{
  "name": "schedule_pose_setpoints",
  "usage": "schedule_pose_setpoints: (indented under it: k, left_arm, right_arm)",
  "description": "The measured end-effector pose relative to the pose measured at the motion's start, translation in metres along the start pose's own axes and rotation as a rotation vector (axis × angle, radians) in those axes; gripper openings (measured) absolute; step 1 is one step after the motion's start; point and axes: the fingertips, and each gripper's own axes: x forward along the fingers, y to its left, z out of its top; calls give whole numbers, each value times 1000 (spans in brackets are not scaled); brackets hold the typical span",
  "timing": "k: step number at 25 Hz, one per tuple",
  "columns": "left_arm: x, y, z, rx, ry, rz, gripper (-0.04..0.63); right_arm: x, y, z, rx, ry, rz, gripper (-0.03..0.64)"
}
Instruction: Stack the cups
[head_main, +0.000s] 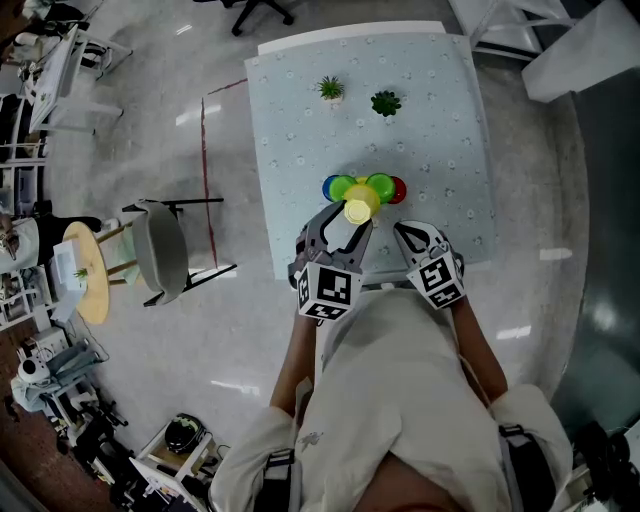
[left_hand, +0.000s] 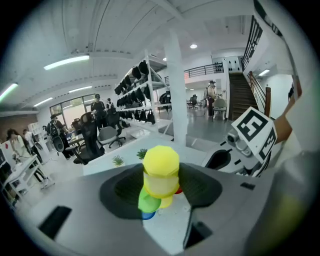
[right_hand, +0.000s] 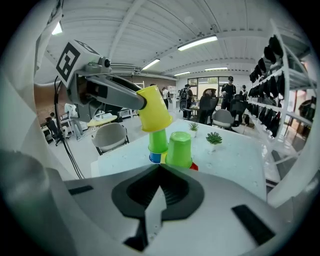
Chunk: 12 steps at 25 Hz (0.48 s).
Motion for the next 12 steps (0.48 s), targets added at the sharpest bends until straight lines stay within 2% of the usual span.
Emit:
schedule_pose_setpoints:
  k: [12]
  left_arm:
    - [23,14,0,-14,55,12,227]
  right_arm:
    - [0,-13,-8,28,9,-16,-5]
